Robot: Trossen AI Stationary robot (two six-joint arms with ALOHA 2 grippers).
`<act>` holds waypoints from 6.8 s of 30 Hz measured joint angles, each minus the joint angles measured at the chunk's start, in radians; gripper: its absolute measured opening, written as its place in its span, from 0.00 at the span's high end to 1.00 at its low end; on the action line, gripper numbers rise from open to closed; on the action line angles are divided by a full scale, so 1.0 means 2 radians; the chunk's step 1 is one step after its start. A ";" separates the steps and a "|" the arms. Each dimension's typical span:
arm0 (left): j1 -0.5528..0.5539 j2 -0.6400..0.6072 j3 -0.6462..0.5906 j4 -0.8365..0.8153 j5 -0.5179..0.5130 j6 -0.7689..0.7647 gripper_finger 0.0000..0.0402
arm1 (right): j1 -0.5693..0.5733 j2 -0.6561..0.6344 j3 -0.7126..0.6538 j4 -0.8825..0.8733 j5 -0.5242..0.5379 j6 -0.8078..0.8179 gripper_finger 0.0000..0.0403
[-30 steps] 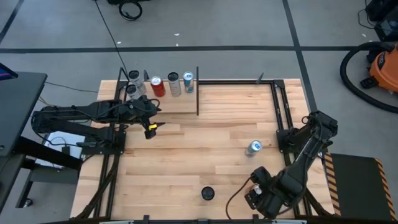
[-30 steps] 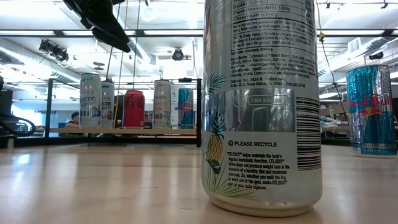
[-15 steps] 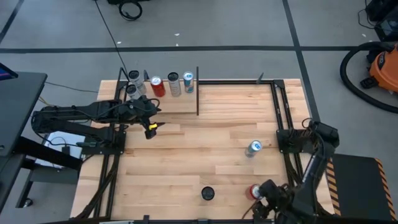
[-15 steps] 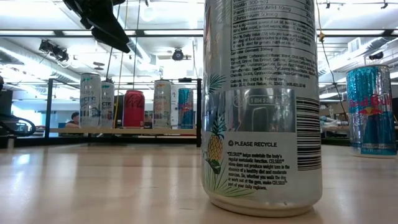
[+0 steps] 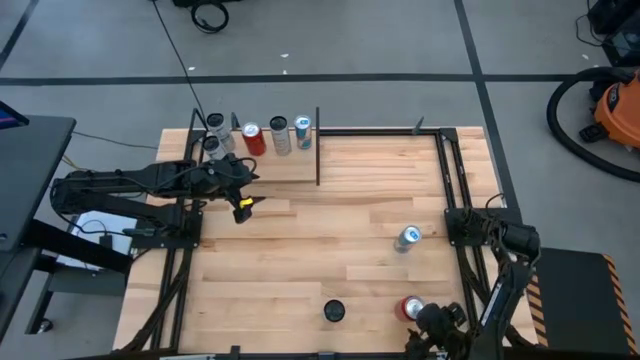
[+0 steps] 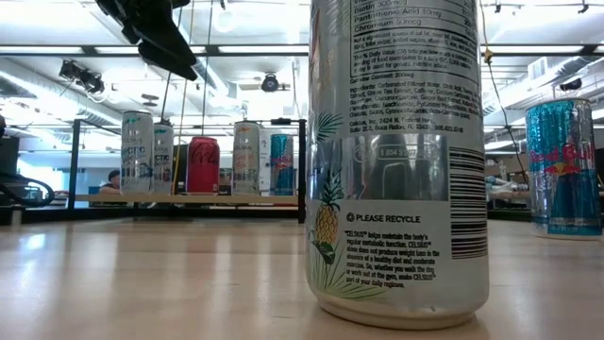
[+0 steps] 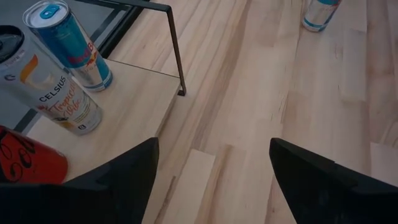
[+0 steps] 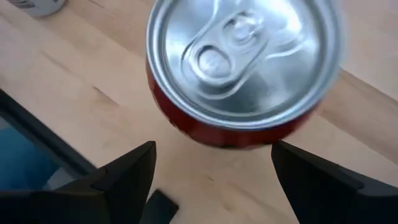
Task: Place canned beverage on shelf
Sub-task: Put the red soda can on the shelf aligned with the other red soda can
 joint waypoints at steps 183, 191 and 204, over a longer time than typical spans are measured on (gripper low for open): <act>-0.110 0.437 0.236 0.261 0.175 0.110 0.22 | -0.120 -0.109 -0.040 -0.060 0.131 -0.235 0.19; -0.106 0.436 0.236 0.245 0.175 0.120 0.22 | -0.154 -0.108 -0.103 0.007 0.083 -0.226 0.21; -0.106 0.436 0.236 0.230 0.175 0.123 0.22 | -0.222 -0.108 -0.116 0.050 0.084 -0.307 0.22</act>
